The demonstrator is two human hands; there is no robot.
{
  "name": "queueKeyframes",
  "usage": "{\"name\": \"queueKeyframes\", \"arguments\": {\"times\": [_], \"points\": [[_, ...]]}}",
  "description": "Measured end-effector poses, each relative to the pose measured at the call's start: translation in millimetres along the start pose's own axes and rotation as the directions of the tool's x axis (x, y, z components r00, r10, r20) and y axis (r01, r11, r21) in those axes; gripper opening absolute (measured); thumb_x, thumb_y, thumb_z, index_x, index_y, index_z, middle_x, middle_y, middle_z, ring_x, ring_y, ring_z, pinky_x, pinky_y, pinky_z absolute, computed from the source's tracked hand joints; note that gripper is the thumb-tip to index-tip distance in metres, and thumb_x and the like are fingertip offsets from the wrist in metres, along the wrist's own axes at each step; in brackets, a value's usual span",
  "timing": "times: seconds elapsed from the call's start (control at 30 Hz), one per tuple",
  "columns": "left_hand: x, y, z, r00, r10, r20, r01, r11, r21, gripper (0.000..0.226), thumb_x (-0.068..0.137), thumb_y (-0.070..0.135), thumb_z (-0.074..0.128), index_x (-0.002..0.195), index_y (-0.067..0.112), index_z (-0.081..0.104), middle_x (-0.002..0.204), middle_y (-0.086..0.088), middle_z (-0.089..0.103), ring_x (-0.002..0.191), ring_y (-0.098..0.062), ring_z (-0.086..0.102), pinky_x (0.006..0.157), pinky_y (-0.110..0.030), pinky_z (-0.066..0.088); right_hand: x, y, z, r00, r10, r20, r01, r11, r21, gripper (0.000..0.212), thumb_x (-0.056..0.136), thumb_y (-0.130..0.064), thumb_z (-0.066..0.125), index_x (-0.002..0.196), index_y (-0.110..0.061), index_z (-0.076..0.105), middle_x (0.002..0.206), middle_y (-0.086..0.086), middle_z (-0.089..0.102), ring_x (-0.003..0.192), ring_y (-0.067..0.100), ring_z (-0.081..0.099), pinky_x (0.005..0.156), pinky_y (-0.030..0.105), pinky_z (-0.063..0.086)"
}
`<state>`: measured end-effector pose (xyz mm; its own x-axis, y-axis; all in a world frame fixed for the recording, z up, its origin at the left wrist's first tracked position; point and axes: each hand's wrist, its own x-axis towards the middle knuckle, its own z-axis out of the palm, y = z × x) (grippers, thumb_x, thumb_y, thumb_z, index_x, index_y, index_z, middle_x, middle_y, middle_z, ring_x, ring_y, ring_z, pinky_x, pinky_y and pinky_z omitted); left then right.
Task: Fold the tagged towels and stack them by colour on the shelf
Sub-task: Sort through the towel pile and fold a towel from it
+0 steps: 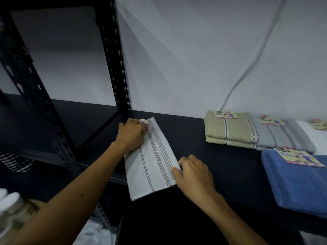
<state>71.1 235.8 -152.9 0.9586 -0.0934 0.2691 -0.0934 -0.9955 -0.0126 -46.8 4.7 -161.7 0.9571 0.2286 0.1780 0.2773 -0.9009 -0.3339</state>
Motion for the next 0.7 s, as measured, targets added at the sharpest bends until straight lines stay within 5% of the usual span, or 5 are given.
{"name": "queueKeyframes", "arguments": {"times": [0.13, 0.23, 0.3, 0.5, 0.7], "points": [[33.6, 6.8, -0.5, 0.947, 0.268, 0.179, -0.265, 0.963, -0.042, 0.060, 0.095, 0.009, 0.048, 0.147, 0.038, 0.039, 0.159, 0.006, 0.027, 0.148, -0.020, 0.018, 0.109, -0.056, 0.031, 6.0, 7.5, 2.2, 0.999, 0.000, -0.042, 0.001, 1.000, 0.015, 0.026, 0.100, -0.041, 0.047, 0.110, -0.019, 0.056, 0.107, -0.001, 0.057, 0.098, 0.018, 0.056, 0.083, 0.032, 0.044], [51.5, 9.0, 4.2, 0.908, 0.346, 0.238, -0.332, 0.938, -0.099, 0.050, 0.092, 0.005, 0.050, 0.134, 0.032, 0.056, 0.139, 0.009, 0.053, 0.138, -0.018, 0.037, 0.100, -0.051, 0.042, 13.5, 19.5, 1.4, 0.997, 0.035, -0.074, -0.034, 0.999, 0.015, 0.025, 0.100, -0.039, 0.049, 0.113, -0.021, 0.059, 0.109, -0.002, 0.059, 0.099, 0.018, 0.056, 0.083, 0.032, 0.044], [58.9, 7.5, 6.1, 0.921, 0.335, 0.201, -0.315, 0.941, -0.123, 0.034, 0.092, 0.007, 0.054, 0.118, 0.026, 0.065, 0.115, 0.005, 0.063, 0.117, -0.017, 0.051, 0.093, -0.045, 0.046, 18.7, 29.2, -0.9, 0.993, 0.058, -0.106, -0.059, 0.998, -0.006, 0.022, 0.100, -0.037, 0.050, 0.110, -0.021, 0.061, 0.107, -0.003, 0.061, 0.096, 0.018, 0.056, 0.081, 0.032, 0.043], [67.2, -11.8, 17.5, 0.968, 0.230, 0.099, -0.189, 0.930, -0.315, 0.004, 0.091, 0.025, 0.065, 0.089, 0.022, 0.064, 0.095, 0.003, 0.064, 0.097, -0.020, 0.060, 0.089, -0.041, 0.047, 32.4, 47.6, -9.1, 0.987, 0.088, -0.134, -0.107, 0.985, -0.138, 0.023, 0.100, -0.039, 0.049, 0.101, -0.019, 0.060, 0.103, -0.001, 0.061, 0.095, 0.020, 0.054, 0.072, 0.031, 0.030], [71.9, -24.3, 14.9, 0.959, 0.275, 0.072, -0.270, 0.960, -0.071, 0.008, 0.096, 0.025, 0.055, 0.095, 0.023, 0.063, 0.095, 0.011, 0.054, 0.107, -0.015, 0.046, 0.096, -0.042, 0.033, 36.7, 51.7, -11.8, 0.993, 0.105, -0.045, -0.112, 0.967, -0.230, 0.036, 0.102, -0.045, 0.038, 0.109, -0.017, 0.059, 0.112, 0.002, 0.056, 0.105, 0.021, 0.050, 0.076, 0.033, 0.030]]}}
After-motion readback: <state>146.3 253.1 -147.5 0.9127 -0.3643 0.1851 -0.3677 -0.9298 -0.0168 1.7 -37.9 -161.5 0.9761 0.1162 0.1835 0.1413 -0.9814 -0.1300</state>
